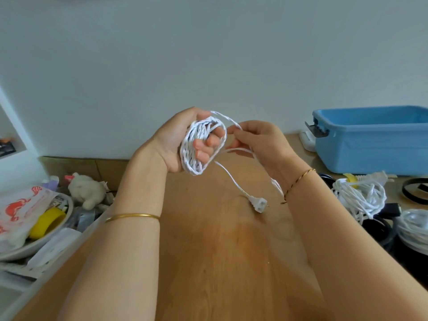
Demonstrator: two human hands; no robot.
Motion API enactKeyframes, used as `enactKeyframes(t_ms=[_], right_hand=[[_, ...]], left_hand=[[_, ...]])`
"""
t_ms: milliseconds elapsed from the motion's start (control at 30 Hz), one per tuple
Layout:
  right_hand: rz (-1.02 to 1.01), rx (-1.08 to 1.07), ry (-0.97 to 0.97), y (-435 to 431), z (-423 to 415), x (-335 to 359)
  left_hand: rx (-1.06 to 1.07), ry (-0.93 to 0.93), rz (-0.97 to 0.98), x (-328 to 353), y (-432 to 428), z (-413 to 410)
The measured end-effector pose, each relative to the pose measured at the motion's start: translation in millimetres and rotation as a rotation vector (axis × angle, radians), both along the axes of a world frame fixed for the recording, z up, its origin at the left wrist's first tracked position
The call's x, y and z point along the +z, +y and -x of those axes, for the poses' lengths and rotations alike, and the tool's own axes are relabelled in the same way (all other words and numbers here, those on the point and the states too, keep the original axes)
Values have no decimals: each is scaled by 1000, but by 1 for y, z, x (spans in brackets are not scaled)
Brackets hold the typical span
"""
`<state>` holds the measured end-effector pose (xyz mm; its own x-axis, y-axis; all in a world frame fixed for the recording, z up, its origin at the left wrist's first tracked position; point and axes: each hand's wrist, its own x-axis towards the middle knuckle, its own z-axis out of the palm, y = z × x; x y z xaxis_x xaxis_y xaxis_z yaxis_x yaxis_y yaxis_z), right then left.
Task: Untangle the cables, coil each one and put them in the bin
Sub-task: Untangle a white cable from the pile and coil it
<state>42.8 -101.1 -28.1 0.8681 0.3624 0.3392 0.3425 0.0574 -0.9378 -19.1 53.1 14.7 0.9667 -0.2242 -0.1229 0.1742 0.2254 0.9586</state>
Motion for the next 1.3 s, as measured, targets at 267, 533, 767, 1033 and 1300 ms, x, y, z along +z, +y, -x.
enactKeyframes(t_ms=[267,533,767,1033,1300], right_hand=[[359,-10,-131,9,7,-1],[567,129,-96,8,17,4],[274,66,-263,-3,17,24],[-330,414,182,7,35,26],[660,-85,-85,14,16,-13]], left_hand=[[-52,-77,844,-7,8,-13],[623,-311,812,-12,22,-19],[1033,-386,433,-35,47,-26],[1047,-303,302,-45,34,-32],[966,-407,326,-28,20,-31]])
